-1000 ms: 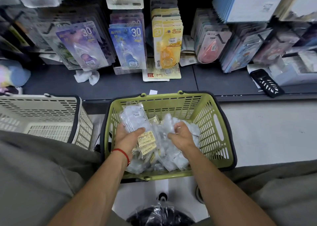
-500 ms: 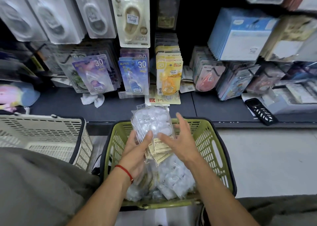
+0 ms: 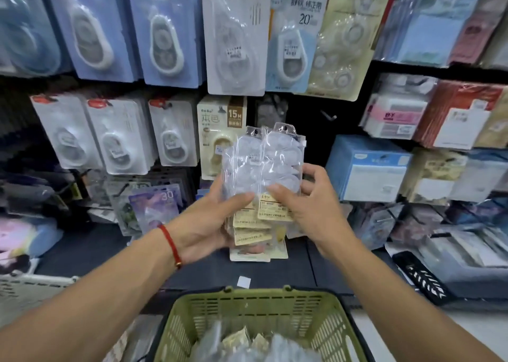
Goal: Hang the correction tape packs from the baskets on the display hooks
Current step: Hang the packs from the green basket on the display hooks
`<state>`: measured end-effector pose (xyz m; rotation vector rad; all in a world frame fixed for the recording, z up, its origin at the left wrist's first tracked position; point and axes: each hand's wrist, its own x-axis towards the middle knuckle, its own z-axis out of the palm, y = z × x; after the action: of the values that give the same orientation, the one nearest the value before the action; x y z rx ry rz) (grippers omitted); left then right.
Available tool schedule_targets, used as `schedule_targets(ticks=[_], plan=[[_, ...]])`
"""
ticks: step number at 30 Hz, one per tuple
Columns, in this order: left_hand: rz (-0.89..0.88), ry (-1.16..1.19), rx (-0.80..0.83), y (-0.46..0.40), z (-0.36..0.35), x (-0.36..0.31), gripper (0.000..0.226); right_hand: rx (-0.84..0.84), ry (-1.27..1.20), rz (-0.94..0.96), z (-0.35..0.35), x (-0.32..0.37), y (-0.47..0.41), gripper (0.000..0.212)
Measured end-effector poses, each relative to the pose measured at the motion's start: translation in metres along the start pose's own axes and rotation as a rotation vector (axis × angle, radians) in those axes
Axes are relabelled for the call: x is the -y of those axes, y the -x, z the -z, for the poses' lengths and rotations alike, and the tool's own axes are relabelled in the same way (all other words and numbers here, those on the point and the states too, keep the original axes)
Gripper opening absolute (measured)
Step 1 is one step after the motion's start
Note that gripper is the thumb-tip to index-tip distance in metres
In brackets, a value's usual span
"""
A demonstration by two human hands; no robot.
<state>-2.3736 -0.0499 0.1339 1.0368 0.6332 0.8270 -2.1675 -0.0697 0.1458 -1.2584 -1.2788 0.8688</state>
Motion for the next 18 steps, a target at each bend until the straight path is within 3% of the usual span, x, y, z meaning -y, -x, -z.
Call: schedule_targets(ticks=[4, 8, 18], plan=[[-0.162, -0.114, -0.185, -0.013, 0.017, -0.026, 0.078, -0.050, 0.091, 0.158, 0.005, 0.012, -0.022, 0.045], [-0.264, -0.145, -0.306, -0.012, 0.031, -0.018, 0.090, -0.082, 0.093, 0.183, 0.002, 0.011, -0.041, 0.038], [-0.324, -0.059, -0.344, -0.012, 0.035, -0.024, 0.079, -0.187, 0.062, 0.099, -0.008, 0.003, -0.051, 0.028]])
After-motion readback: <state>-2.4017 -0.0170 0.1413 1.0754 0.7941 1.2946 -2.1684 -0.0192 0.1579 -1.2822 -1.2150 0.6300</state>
